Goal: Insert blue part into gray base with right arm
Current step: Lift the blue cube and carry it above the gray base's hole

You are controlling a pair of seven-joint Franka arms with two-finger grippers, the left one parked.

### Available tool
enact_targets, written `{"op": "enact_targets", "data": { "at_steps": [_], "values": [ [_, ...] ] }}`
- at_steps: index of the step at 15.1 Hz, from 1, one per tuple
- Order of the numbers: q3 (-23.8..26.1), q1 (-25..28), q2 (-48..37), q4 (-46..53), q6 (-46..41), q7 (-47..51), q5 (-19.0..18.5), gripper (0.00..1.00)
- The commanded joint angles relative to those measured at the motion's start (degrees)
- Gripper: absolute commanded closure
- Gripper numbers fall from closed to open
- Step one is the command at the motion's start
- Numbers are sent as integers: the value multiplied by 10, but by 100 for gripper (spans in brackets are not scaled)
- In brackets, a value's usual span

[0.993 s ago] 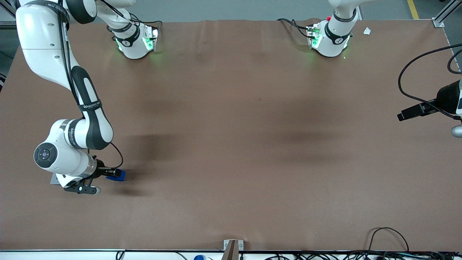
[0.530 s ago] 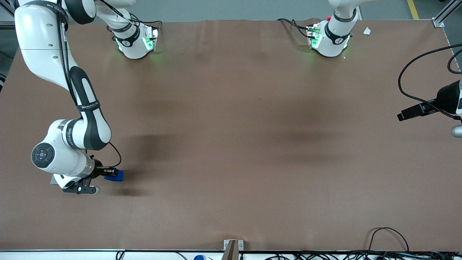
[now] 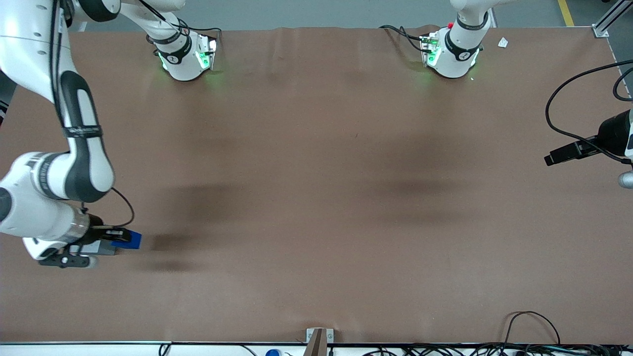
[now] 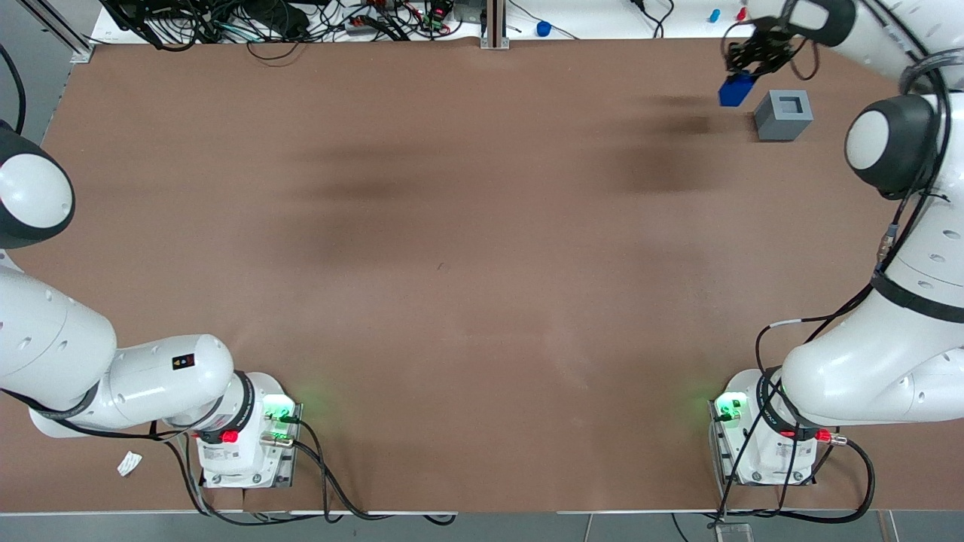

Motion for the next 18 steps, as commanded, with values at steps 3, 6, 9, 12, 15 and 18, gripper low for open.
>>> {"op": "enact_targets", "data": {
  "at_steps": [3, 6, 9, 12, 15, 18],
  "values": [
    [9, -59, -14, -6, -34, -83, 8, 96],
    [9, -84, -14, -6, -36, -108, 8, 97],
    [9, -102, -13, -6, -34, -125, 8, 98],
    [9, -109, -11, -3, -31, -125, 9, 99],
    [9, -118, -8, -1, -28, -116, 6, 100],
    [9, -116, 9, 16, -22, -109, 6, 100]
  ]
}}
